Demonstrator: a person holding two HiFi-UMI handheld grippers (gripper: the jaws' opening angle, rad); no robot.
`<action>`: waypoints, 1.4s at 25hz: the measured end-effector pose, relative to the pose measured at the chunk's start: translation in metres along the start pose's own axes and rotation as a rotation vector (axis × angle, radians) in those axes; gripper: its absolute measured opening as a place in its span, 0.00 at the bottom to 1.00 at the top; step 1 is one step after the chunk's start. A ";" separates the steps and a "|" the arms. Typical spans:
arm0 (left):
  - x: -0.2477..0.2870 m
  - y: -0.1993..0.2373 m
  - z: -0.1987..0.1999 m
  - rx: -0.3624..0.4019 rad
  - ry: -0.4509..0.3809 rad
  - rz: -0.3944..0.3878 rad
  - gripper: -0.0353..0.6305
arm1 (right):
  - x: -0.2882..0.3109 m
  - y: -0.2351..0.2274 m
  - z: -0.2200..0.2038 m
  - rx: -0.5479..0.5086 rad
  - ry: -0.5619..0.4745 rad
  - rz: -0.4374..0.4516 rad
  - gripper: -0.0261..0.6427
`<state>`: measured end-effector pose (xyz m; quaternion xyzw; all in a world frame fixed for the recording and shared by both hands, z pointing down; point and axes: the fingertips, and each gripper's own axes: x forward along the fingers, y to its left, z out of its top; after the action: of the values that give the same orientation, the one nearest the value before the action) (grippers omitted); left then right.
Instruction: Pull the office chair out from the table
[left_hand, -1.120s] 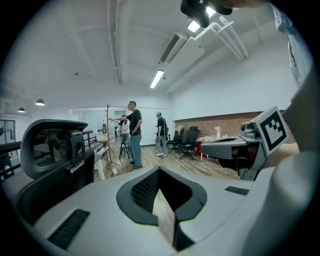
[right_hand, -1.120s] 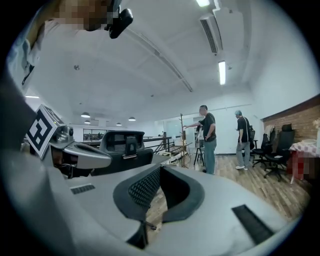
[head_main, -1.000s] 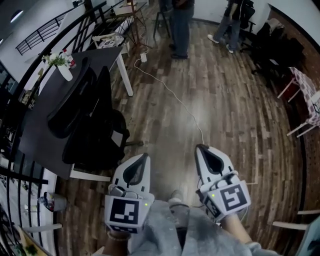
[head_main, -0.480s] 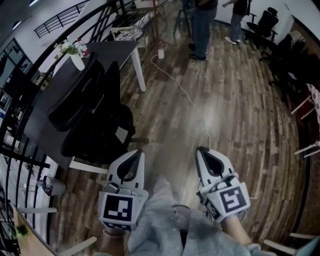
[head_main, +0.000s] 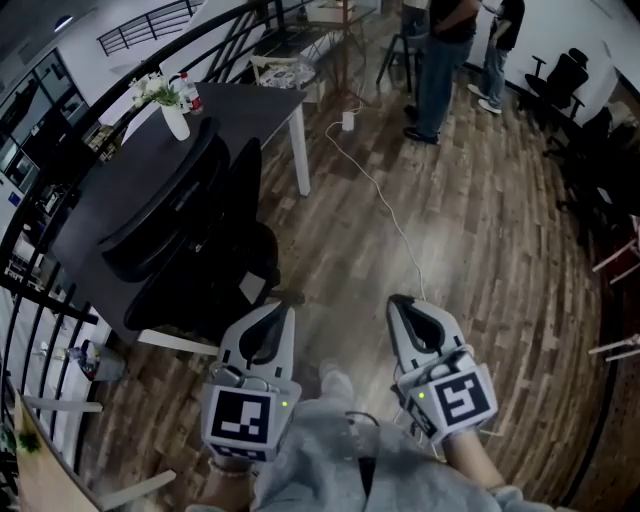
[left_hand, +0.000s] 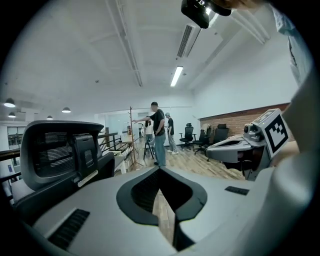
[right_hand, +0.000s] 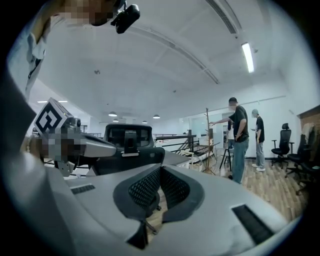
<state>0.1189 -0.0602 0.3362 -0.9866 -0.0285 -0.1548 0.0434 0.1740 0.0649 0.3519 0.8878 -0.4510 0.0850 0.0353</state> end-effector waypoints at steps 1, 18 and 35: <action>0.006 0.007 0.003 -0.004 -0.001 0.010 0.07 | 0.011 -0.001 0.004 -0.013 -0.001 0.018 0.04; 0.060 0.120 0.013 -0.056 0.002 0.205 0.07 | 0.182 0.010 0.044 -0.135 0.005 0.280 0.04; 0.028 0.173 -0.019 -0.069 0.081 0.514 0.07 | 0.280 0.043 0.050 -0.355 -0.012 0.607 0.04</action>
<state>0.1516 -0.2325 0.3498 -0.9554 0.2300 -0.1789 0.0487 0.3069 -0.1901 0.3534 0.6938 -0.7023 0.0066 0.1594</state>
